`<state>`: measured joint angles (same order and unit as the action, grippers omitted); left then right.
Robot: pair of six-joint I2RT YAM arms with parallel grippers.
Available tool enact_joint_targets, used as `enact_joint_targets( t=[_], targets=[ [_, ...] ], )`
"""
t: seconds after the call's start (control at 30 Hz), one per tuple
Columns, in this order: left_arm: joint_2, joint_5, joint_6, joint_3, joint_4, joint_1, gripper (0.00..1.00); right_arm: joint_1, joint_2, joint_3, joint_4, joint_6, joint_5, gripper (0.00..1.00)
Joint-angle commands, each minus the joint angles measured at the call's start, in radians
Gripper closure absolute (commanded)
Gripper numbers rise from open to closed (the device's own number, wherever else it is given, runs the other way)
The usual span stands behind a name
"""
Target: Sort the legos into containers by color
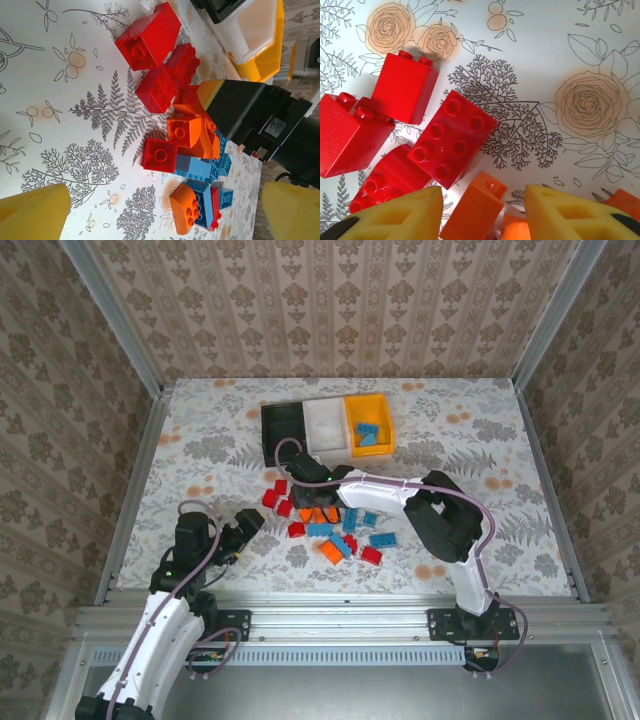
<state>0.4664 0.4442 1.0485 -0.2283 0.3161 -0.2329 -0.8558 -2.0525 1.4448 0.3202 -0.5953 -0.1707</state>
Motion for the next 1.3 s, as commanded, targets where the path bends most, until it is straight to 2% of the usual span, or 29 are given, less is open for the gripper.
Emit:
enact_joint_targets(
  t=[0.0,0.27,0.33,0.53,0.83,0.93,1.07,1.27],
  targets=[
    [0.009,-0.004,0.002,0.011,0.023,0.010,0.00,-0.003,-0.045,0.029,0.022,-0.020,0.019,0.56],
    [0.013,0.000,-0.005,0.011,0.025,0.012,0.00,-0.003,-0.054,0.023,0.013,-0.028,0.031,0.58],
    [0.012,-0.002,-0.006,0.012,0.023,0.011,0.00,-0.003,-0.058,0.024,0.005,-0.016,0.039,0.61],
    [0.013,-0.002,-0.007,0.010,0.023,0.014,0.00,-0.003,-0.031,0.017,0.008,0.034,-0.025,0.70],
    [0.022,-0.006,-0.024,-0.020,0.026,0.021,0.00,-0.002,0.118,-0.024,0.018,0.103,-0.125,0.71],
    [0.034,-0.010,-0.077,-0.062,0.053,0.029,0.00,0.020,0.179,-0.029,0.033,0.150,-0.152,0.71],
    [0.058,-0.025,-0.106,-0.102,0.044,0.047,0.00,0.086,0.250,-0.040,0.031,0.181,-0.119,0.71],
    [0.153,-0.014,-0.134,-0.151,0.017,0.068,0.00,0.156,0.276,-0.021,0.033,0.216,-0.114,0.71]
  ],
)
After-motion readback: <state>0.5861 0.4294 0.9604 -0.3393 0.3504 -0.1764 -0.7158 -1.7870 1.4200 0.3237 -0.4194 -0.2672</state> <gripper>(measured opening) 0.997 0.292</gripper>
